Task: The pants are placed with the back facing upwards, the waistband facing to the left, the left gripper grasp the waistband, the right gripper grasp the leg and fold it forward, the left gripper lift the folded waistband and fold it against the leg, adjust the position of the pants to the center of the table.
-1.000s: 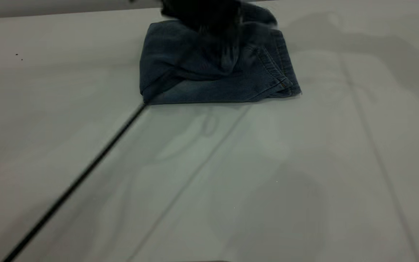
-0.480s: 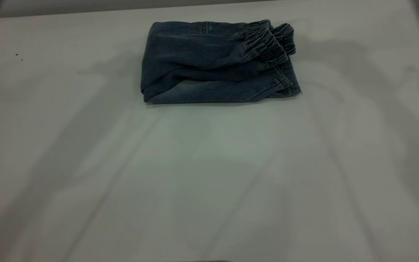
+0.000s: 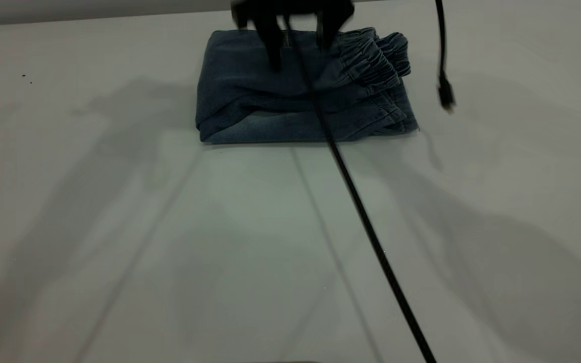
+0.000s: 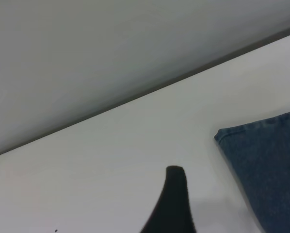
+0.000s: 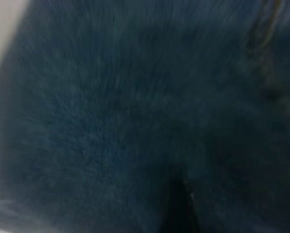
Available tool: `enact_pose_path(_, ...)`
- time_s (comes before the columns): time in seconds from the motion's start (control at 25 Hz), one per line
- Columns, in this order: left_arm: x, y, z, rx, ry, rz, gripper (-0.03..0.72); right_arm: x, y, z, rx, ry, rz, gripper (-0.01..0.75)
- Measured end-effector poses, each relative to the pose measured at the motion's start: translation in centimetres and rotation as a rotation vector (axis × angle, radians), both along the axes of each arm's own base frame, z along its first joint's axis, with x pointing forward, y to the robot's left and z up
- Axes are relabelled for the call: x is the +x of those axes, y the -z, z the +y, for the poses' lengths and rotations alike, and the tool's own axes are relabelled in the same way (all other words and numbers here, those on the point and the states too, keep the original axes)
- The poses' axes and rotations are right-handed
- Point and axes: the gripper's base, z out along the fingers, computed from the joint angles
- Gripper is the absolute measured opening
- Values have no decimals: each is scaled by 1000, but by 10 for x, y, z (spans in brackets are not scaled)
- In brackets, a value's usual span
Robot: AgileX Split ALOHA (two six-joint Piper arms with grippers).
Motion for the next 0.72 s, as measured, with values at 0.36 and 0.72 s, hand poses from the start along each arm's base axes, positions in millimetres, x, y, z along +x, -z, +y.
enact_pose_path(0.36, 0, 0, 0, 15, 7, -4, 587, -17, 31, 7, 67, -5, 229, 421)
enact_pose_path(0.72, -16, -16, 12, 134, 0, 10, 587, -29, -59, 22, 158, -108, 109, 367)
